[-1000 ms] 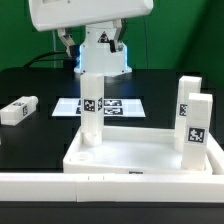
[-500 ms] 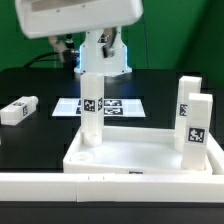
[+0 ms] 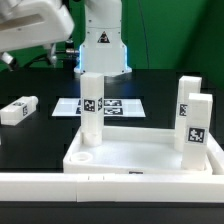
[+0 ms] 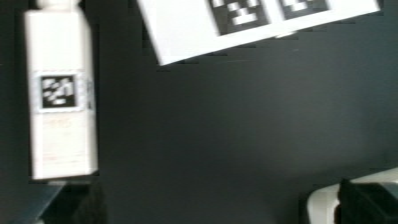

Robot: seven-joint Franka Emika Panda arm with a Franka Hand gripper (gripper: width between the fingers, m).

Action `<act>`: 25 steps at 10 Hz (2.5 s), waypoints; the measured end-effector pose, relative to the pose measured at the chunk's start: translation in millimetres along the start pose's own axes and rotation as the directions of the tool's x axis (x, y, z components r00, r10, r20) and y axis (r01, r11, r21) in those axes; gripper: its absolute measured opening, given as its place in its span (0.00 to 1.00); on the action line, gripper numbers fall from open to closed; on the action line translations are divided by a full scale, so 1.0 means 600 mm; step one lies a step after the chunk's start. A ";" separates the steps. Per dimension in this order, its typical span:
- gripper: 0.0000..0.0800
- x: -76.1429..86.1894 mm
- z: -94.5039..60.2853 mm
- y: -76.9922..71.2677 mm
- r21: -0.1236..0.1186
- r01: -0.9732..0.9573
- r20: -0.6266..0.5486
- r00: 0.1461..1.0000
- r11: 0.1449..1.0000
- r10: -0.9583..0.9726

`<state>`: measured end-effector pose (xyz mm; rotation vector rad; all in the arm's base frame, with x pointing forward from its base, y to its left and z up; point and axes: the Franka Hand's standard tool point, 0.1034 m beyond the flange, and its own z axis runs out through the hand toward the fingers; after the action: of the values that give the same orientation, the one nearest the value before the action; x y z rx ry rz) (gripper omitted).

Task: Assemble desk

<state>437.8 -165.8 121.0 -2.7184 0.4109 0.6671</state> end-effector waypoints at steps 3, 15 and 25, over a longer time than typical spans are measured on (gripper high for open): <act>0.81 -0.001 0.008 0.003 -0.002 -0.008 0.143 0.990 1.000 0.008; 0.81 0.047 0.101 0.129 -0.173 -0.019 0.379 0.921 0.985 0.085; 0.49 0.060 0.146 0.133 -0.201 -0.043 0.376 0.919 0.979 0.117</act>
Offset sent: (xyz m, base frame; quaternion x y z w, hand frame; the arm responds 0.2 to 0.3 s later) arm 0.0000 0.0000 0.0000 0.0000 -0.1938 0.0000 0.9810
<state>406.2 -213.8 11.6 -2.6561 0.3773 1.2979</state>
